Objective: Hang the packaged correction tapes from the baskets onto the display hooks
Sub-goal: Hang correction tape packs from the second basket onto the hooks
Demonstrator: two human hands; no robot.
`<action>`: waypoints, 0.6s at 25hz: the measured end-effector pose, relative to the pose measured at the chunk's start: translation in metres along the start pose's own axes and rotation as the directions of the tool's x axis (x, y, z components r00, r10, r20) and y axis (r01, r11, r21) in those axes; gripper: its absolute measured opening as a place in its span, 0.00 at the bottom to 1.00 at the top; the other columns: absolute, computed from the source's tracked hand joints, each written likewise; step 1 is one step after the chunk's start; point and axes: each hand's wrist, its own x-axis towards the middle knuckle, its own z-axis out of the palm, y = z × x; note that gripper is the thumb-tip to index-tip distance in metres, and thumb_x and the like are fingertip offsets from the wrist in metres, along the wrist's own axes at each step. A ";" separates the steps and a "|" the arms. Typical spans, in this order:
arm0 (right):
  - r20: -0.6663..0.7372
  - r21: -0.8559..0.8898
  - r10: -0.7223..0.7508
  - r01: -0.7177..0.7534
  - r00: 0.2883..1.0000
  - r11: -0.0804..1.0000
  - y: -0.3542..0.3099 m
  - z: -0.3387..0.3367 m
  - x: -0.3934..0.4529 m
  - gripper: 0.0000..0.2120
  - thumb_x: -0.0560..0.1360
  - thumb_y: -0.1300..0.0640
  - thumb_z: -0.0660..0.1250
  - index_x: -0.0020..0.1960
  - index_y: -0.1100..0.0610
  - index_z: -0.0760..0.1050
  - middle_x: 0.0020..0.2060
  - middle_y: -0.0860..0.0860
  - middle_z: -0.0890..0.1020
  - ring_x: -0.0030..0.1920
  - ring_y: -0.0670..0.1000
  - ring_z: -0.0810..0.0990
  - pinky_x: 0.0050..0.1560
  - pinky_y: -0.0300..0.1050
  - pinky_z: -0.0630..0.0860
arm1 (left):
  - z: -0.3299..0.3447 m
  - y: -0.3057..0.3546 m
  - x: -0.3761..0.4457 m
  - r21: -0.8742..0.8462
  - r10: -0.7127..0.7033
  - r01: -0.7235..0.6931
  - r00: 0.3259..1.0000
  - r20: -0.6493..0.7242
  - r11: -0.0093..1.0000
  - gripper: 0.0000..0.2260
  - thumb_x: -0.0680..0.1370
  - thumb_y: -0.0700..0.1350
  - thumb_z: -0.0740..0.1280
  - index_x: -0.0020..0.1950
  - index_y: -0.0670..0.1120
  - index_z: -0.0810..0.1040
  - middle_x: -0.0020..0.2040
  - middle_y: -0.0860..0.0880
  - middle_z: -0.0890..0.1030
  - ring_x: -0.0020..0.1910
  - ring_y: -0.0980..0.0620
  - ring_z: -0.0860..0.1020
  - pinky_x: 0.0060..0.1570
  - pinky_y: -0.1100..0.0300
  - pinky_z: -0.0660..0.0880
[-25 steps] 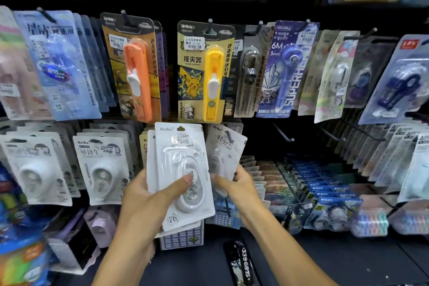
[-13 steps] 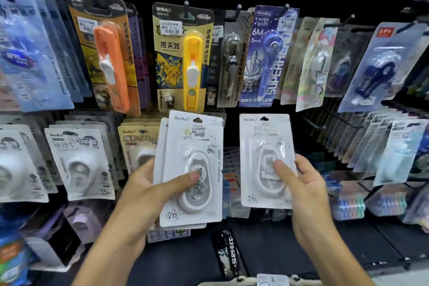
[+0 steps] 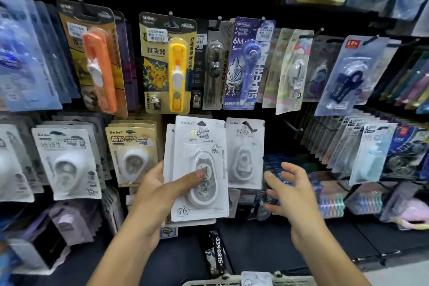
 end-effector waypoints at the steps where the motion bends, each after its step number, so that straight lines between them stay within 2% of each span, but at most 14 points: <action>1: 0.058 -0.043 -0.015 0.017 0.998 0.999 0.003 0.006 -0.006 0.20 0.76 0.48 0.73 0.65 0.42 0.70 0.61 0.40 0.77 0.52 0.42 0.81 0.49 0.45 0.80 | 0.002 -0.001 0.001 -0.001 -0.001 0.001 1.000 -0.010 1.000 0.28 0.59 0.44 0.86 0.58 0.49 0.84 0.52 0.46 0.88 0.50 0.44 0.87 0.50 0.49 0.83; 3: 0.236 0.011 -0.079 0.079 0.968 0.997 0.009 0.022 -0.020 0.30 0.70 0.46 0.79 0.68 0.42 0.68 0.55 0.43 0.83 0.49 0.41 0.83 0.48 0.40 0.79 | 0.007 -0.006 0.001 -0.003 0.006 -0.006 1.000 -0.015 1.000 0.25 0.59 0.47 0.83 0.55 0.50 0.85 0.51 0.46 0.88 0.48 0.45 0.87 0.42 0.54 0.85; 5: 0.330 0.094 -0.132 0.107 0.935 0.990 0.014 0.038 -0.030 0.34 0.67 0.51 0.82 0.67 0.44 0.68 0.49 0.50 0.86 0.45 0.49 0.86 0.46 0.42 0.81 | 0.014 -0.009 -0.002 0.015 0.012 -0.013 1.000 0.026 1.000 0.21 0.61 0.50 0.82 0.52 0.54 0.86 0.51 0.49 0.88 0.48 0.48 0.87 0.40 0.60 0.83; 7: 0.253 0.210 -0.165 0.113 0.953 0.971 0.010 0.043 -0.028 0.31 0.68 0.54 0.81 0.64 0.45 0.69 0.47 0.52 0.86 0.45 0.53 0.87 0.43 0.43 0.82 | 0.020 -0.009 -0.004 0.017 -0.005 0.004 0.997 0.077 1.000 0.15 0.66 0.53 0.78 0.52 0.59 0.86 0.52 0.50 0.88 0.50 0.50 0.87 0.41 0.61 0.83; 9: 0.127 0.262 -0.144 0.107 0.981 0.959 -0.001 0.037 -0.021 0.21 0.72 0.56 0.76 0.61 0.46 0.73 0.47 0.51 0.86 0.44 0.52 0.87 0.36 0.46 0.83 | 0.019 -0.007 -0.003 0.008 0.009 -0.009 0.999 0.052 1.000 0.12 0.70 0.53 0.74 0.54 0.58 0.86 0.54 0.51 0.88 0.51 0.51 0.87 0.42 0.61 0.83; 11: 0.047 0.172 -0.113 0.104 0.992 0.980 -0.003 0.020 -0.014 0.14 0.77 0.59 0.72 0.58 0.43 0.77 0.45 0.45 0.85 0.36 0.49 0.84 0.28 0.49 0.80 | 0.016 -0.005 -0.001 0.010 0.048 -0.048 0.999 -0.015 0.999 0.13 0.72 0.52 0.72 0.56 0.56 0.85 0.55 0.54 0.87 0.54 0.52 0.86 0.49 0.58 0.82; 13: 0.010 0.081 -0.120 0.119 0.993 0.990 0.000 0.003 -0.009 0.13 0.79 0.59 0.70 0.52 0.39 0.81 0.42 0.42 0.84 0.28 0.49 0.77 0.25 0.47 0.76 | 0.013 -0.001 0.001 -0.010 0.061 -0.062 0.995 -0.082 0.998 0.16 0.72 0.53 0.71 0.59 0.55 0.84 0.56 0.55 0.87 0.58 0.52 0.84 0.60 0.50 0.78; 15: -0.006 0.019 -0.166 0.166 0.986 0.986 0.003 -0.009 -0.007 0.13 0.79 0.56 0.70 0.52 0.37 0.82 0.43 0.40 0.84 0.33 0.46 0.78 0.33 0.45 0.76 | 0.012 0.000 0.003 -0.044 0.049 -0.055 0.992 -0.120 0.998 0.16 0.72 0.52 0.72 0.59 0.54 0.84 0.56 0.53 0.87 0.58 0.51 0.84 0.66 0.44 0.75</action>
